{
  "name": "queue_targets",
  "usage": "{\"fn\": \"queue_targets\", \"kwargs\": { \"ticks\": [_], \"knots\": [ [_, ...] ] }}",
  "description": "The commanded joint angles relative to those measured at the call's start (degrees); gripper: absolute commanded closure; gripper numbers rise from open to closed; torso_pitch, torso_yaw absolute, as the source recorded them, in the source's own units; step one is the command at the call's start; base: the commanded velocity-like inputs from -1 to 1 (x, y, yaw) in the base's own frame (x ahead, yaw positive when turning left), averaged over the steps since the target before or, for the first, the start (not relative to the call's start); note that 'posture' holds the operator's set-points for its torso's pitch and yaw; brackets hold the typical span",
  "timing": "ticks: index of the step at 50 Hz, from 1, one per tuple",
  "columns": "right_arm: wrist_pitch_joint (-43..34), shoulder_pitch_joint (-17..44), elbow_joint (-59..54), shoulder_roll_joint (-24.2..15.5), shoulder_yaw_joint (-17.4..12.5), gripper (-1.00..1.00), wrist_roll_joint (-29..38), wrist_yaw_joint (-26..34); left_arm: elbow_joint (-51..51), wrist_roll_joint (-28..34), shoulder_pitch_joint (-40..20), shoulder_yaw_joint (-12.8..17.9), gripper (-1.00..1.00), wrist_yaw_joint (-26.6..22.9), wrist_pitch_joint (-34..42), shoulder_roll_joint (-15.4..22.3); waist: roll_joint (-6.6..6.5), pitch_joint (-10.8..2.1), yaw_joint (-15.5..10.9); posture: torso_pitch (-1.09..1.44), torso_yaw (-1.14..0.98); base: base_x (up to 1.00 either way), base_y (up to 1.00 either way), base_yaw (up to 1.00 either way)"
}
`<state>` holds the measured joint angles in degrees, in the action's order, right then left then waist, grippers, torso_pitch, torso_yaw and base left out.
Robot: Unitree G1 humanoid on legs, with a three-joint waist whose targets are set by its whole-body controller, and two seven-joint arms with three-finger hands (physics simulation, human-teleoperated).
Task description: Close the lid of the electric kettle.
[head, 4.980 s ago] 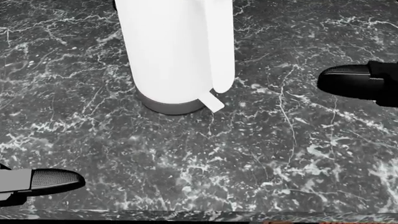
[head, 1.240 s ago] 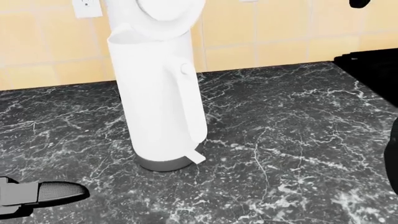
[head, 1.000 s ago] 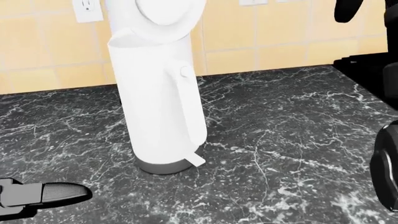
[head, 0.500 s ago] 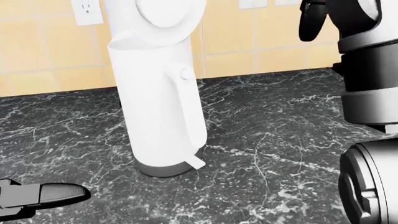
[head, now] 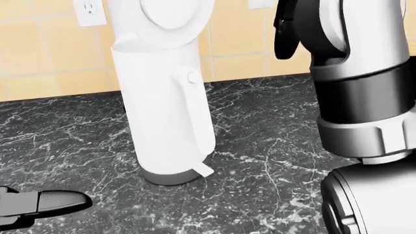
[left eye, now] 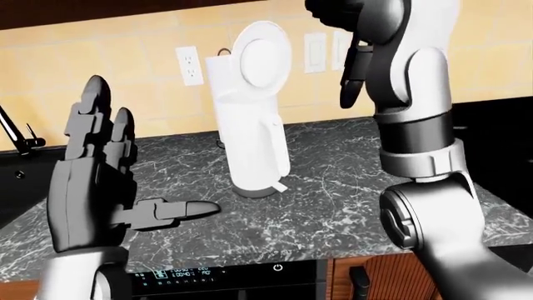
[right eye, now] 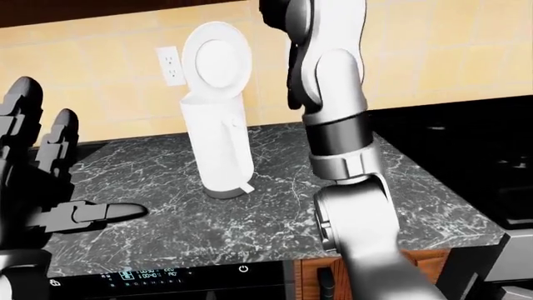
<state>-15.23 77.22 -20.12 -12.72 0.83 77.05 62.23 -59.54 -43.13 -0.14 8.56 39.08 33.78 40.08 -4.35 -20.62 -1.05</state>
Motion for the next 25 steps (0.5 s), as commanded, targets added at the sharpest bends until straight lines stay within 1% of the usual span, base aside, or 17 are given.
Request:
{"fn": "queue_targets", "kwargs": {
  "ticks": [1, 8, 10, 13, 14, 18, 21, 25],
  "knots": [
    [-0.1, 1.3, 1.9, 0.0, -0.3, -1.00, 0.7, -0.4, -0.5, 0.8, -0.8, 1.3, -1.00, 0.0, -1.6, 0.6, -0.04, 0.08, 0.0, -0.61, 0.00, 0.00, 0.00, 0.00],
    [-0.1, -1.1, 4.1, 1.9, 0.1, -1.00, 1.7, 0.1, -0.5, 1.3, -0.9, 1.0, -1.00, -0.3, -1.3, 0.2, -0.06, 0.01, 0.0, -0.61, 0.00, 0.00, 0.00, 0.00],
    [0.2, -1.9, 5.8, 2.1, 0.4, -1.00, 1.9, 1.3, -0.5, 1.9, -1.2, 0.2, -1.00, -0.3, -1.0, 0.0, -0.07, 0.00, 0.0, -0.61, 0.00, 0.00, 0.00, 0.00],
    [0.7, -2.5, 6.0, 2.7, 0.4, -1.00, 2.2, 1.0, -0.5, 1.7, -1.0, 1.0, -1.00, -0.8, -1.2, -0.3, -0.03, 0.03, -0.1, -0.61, 0.00, 0.00, 0.00, 0.00],
    [1.1, -2.8, 6.7, 2.8, 0.5, -1.00, 2.2, 1.6, -0.5, 1.9, -1.2, 0.8, -1.00, -0.7, -0.9, -0.4, -0.07, 0.03, -0.1, -0.61, 0.00, 0.00, 0.00, 0.00],
    [2.1, -2.6, 7.9, 3.3, 0.6, -1.00, 2.3, 3.2, -0.5, 1.5, -1.3, 1.1, -1.00, -0.7, -0.9, -0.4, -0.11, 0.00, 0.0, -0.61, 0.00, 0.00, 0.00, 0.00],
    [2.3, -2.1, 7.3, 3.8, 0.7, -1.00, 2.5, 2.9, -0.5, 1.8, -1.3, 0.6, -1.00, -0.5, -0.8, -0.5, -0.17, 0.02, 0.0, -0.61, 0.00, 0.00, 0.00, 0.00],
    [2.4, -1.8, 7.6, 4.8, 1.1, -1.00, 2.9, 3.0, -0.5, 1.9, -1.2, 0.7, -1.00, -0.7, -0.9, -0.6, -0.24, 0.00, 0.1, -0.61, 0.00, 0.00, 0.00, 0.00]
  ]
}}
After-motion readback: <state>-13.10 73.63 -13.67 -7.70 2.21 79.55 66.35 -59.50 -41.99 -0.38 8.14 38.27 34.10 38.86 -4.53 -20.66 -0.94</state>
